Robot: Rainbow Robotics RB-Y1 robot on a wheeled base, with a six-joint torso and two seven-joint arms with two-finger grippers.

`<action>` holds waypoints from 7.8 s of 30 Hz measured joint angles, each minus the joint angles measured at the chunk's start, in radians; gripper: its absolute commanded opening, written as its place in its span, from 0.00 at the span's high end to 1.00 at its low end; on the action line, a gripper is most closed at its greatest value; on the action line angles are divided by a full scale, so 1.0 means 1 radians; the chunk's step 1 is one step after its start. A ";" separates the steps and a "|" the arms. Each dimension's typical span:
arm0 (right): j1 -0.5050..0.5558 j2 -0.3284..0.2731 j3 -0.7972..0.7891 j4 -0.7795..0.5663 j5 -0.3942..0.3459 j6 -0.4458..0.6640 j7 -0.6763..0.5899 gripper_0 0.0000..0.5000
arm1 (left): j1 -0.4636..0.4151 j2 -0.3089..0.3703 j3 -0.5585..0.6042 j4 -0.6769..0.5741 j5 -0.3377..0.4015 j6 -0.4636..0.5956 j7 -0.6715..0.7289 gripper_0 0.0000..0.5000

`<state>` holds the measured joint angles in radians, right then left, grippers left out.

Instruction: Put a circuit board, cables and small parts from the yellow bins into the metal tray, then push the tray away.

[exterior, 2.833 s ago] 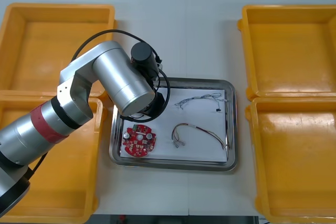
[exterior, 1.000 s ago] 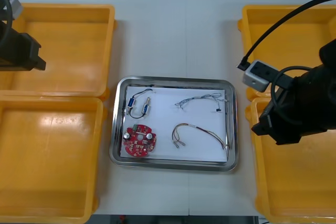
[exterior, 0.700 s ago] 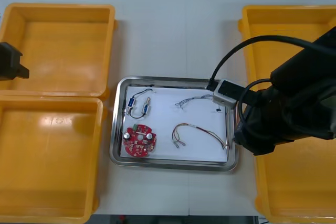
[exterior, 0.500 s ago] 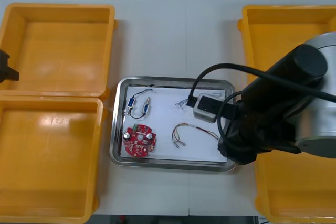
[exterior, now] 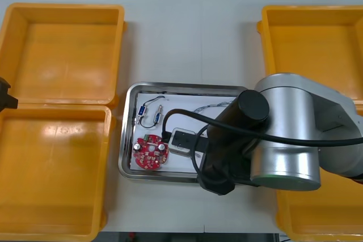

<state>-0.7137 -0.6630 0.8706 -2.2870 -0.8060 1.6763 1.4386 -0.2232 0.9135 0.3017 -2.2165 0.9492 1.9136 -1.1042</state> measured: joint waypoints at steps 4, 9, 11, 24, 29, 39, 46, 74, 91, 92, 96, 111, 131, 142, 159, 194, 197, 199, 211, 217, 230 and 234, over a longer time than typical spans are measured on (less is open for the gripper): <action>0.000 0.029 0.056 0.006 0.079 -0.021 0.000 0.00 | 0.030 -0.017 0.017 -0.022 0.002 0.000 -0.021 0.00; -0.003 0.033 0.131 0.032 0.108 -0.086 0.000 0.00 | 0.059 -0.041 0.041 -0.043 0.003 0.000 -0.021 0.00; -0.006 0.036 0.153 0.057 0.108 -0.100 0.000 0.00 | 0.064 -0.051 0.050 -0.044 0.003 0.000 -0.021 0.00; -0.047 0.095 0.229 0.186 0.108 -0.111 0.013 0.00 | 0.065 -0.073 0.054 -0.044 -0.004 0.000 -0.044 0.00; -0.054 0.120 0.246 0.216 0.121 -0.111 0.046 0.00 | 0.065 -0.073 0.054 -0.044 -0.006 0.000 -0.044 0.00; -0.058 0.135 0.297 0.251 0.156 -0.148 0.046 0.00 | 0.065 -0.073 0.054 -0.044 -0.007 0.000 -0.044 0.00; -0.058 0.144 0.304 0.286 0.156 -0.157 0.046 0.00 | 0.065 -0.073 0.054 -0.044 -0.007 0.000 -0.044 0.00; -0.074 0.168 0.306 0.320 0.157 -0.155 0.046 0.21 | 0.065 -0.073 0.055 -0.044 -0.008 0.000 -0.044 0.00; -0.079 0.168 0.307 0.314 0.167 -0.153 0.057 0.82 | 0.065 -0.073 0.055 -0.044 -0.008 0.000 -0.044 0.00; -0.079 0.168 0.307 0.314 0.167 -0.153 0.057 0.82 | 0.065 -0.073 0.055 -0.044 -0.008 0.000 -0.044 0.00; -0.084 0.167 0.307 0.314 0.167 -0.152 0.057 0.83 | 0.065 -0.073 0.055 -0.044 -0.008 0.000 -0.044 0.00; -0.114 0.139 0.313 0.279 0.166 -0.152 0.101 0.83 | 0.065 -0.073 0.055 -0.044 -0.008 0.000 -0.044 0.00; -0.176 0.103 0.314 0.279 0.180 -0.151 0.132 0.85 | 0.065 -0.073 0.055 -0.044 -0.008 0.000 -0.044 0.00; -0.254 0.101 0.318 0.376 0.177 -0.184 0.189 0.86 | 0.065 -0.073 0.055 -0.044 -0.008 0.000 -0.044 0.00; -0.348 0.101 0.318 0.513 0.122 -0.257 0.246 0.88 | 0.065 -0.073 0.055 -0.045 -0.008 0.000 -0.044 0.00; -0.488 0.131 0.318 0.773 0.044 -0.432 0.470 0.93 | 0.065 -0.073 0.055 -0.045 -0.008 0.000 -0.044 0.00; -0.503 0.131 0.318 0.804 0.019 -0.454 0.497 0.93 | 0.065 -0.073 0.055 -0.045 -0.008 0.000 -0.044 0.00; -0.509 0.132 0.318 0.821 0.018 -0.466 0.497 0.94 | 0.065 -0.073 0.055 -0.045 -0.008 0.000 -0.044 0.00; -0.537 0.135 0.318 0.891 0.018 -0.504 0.500 0.96 | 0.065 -0.073 0.055 -0.045 -0.008 0.000 -0.044 0.00; -0.547 0.136 0.318 0.922 0.018 -0.537 0.501 0.97 | 0.065 -0.073 0.055 -0.045 -0.008 0.000 -0.044 0.00; -0.585 0.163 0.318 1.030 -0.004 -0.570 0.541 0.98 | 0.066 -0.073 0.055 -0.045 -0.008 0.000 -0.044 0.00; -0.589 0.168 0.318 1.050 -0.005 -0.593 0.541 0.98 | 0.066 -0.073 0.055 -0.045 -0.008 0.000 -0.044 0.00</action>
<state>-1.3029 -0.4951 1.1882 -1.2375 -0.8105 1.0830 1.9800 -0.1576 0.8407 0.3569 -2.2615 0.9416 1.9137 -1.1483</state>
